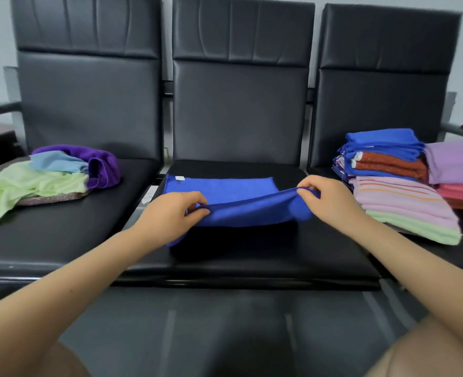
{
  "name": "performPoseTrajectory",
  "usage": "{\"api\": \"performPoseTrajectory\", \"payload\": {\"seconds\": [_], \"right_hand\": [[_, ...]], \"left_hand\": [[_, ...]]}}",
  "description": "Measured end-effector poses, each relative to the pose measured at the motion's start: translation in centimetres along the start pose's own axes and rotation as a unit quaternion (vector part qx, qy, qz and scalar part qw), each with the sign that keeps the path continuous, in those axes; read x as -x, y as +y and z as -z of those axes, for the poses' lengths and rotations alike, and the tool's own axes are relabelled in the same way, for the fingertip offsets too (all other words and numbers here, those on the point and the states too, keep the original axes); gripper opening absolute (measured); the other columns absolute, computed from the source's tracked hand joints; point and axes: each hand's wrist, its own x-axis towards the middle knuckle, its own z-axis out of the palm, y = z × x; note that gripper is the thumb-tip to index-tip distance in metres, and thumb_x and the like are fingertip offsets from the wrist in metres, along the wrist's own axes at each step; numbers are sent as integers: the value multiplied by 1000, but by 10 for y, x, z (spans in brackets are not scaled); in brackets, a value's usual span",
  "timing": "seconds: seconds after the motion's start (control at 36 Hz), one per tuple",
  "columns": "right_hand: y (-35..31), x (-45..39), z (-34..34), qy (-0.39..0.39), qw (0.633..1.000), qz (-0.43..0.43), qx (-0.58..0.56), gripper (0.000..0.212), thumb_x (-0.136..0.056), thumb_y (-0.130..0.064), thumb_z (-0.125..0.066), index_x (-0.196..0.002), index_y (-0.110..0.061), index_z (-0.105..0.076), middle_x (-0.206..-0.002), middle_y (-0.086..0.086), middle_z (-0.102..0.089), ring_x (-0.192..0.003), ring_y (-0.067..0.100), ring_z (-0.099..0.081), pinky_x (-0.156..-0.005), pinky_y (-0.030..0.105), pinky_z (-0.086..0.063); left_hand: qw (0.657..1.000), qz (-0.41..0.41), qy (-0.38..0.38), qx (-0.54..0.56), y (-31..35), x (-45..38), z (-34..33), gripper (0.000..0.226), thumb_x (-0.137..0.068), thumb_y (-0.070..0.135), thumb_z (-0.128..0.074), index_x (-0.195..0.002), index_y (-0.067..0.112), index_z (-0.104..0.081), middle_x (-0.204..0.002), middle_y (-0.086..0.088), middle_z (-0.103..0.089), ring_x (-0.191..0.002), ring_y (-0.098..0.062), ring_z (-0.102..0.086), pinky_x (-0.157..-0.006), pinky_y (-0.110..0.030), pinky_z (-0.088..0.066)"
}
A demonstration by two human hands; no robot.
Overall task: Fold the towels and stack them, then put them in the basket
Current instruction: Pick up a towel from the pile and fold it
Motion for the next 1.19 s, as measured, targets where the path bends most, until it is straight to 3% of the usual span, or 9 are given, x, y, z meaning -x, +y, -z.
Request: {"api": "performPoseTrajectory", "payload": {"seconds": [0.31,0.44,0.56,0.61,0.67,0.75,0.83,0.97,1.19], "right_hand": [[12,14,-1,-36,995,-89,-2,18,-98,-20,-52,-87,-9,-61,-80,6,-61,-76,22,-51,-61,30,-33],[20,20,-1,-29,985,-157,-66,18,-98,-16,-50,-93,-5,-63,-86,6,-59,-81,19,-50,-61,29,-27],[21,25,1,-8,969,-176,-173,16,-97,-11,-51,-90,-5,-64,-83,6,-58,-76,14,-47,-59,9,-34],[21,26,0,-2,962,-176,-208,19,-98,-11,-50,-83,-12,-61,-78,3,-56,-75,13,-47,-72,16,-40],[21,26,-2,-9,956,-178,-232,23,-99,-12,-47,-80,-17,-58,-80,3,-56,-81,16,-51,-82,33,-47],[18,27,-4,-20,960,-176,-215,21,-99,-15,-46,-83,-18,-59,-87,6,-58,-83,18,-53,-82,39,-49],[16,25,-7,-47,964,-164,-203,19,-98,-13,-48,-86,-13,-63,-89,8,-62,-85,18,-53,-77,33,-42],[18,17,-16,-54,967,-164,-188,22,-95,-13,-50,-80,-17,-65,-83,-1,-64,-85,15,-55,-77,31,-39],[14,-22,-38,-43,963,-193,-183,20,-94,-18,-51,-92,-7,-68,-94,11,-67,-82,18,-56,-69,30,-41]], "left_hand": [[992,17,-53,-111,-21,12,20,16,-87,28,-54,-100,27,-64,-81,14,-54,-79,-13,-50,-64,-26,-35],[994,50,-52,-83,-36,19,29,19,-92,39,-58,-89,23,-69,-65,12,-53,-71,-16,-51,-62,-29,-36],[998,46,-12,29,-41,25,32,25,-92,33,-61,-82,13,-71,-74,-1,-61,-73,-15,-53,-69,-28,-42],[987,88,-5,136,-36,30,31,24,-95,24,-60,-81,7,-66,-69,0,-56,-65,-12,-46,-65,-24,-37],[964,133,-28,230,-32,34,30,37,-94,33,-57,-80,0,-59,-66,-1,-44,-63,-11,-38,-63,-28,-31],[948,160,-38,274,-30,38,25,36,-92,40,-53,-78,6,-58,-69,1,-45,-68,-13,-39,-67,-30,-33],[945,190,-44,262,-32,39,17,25,-99,22,-49,-79,15,-60,-71,2,-49,-69,-15,-41,-65,-29,-35],[958,204,-40,197,-33,28,10,22,-99,21,-49,-93,9,-66,-87,-4,-63,-79,-16,-50,-70,-24,-38],[977,191,-31,95,-52,-16,8,15,-95,21,-54,-86,17,-65,-81,-2,-63,-76,-18,-54,-65,-28,-38]]}}
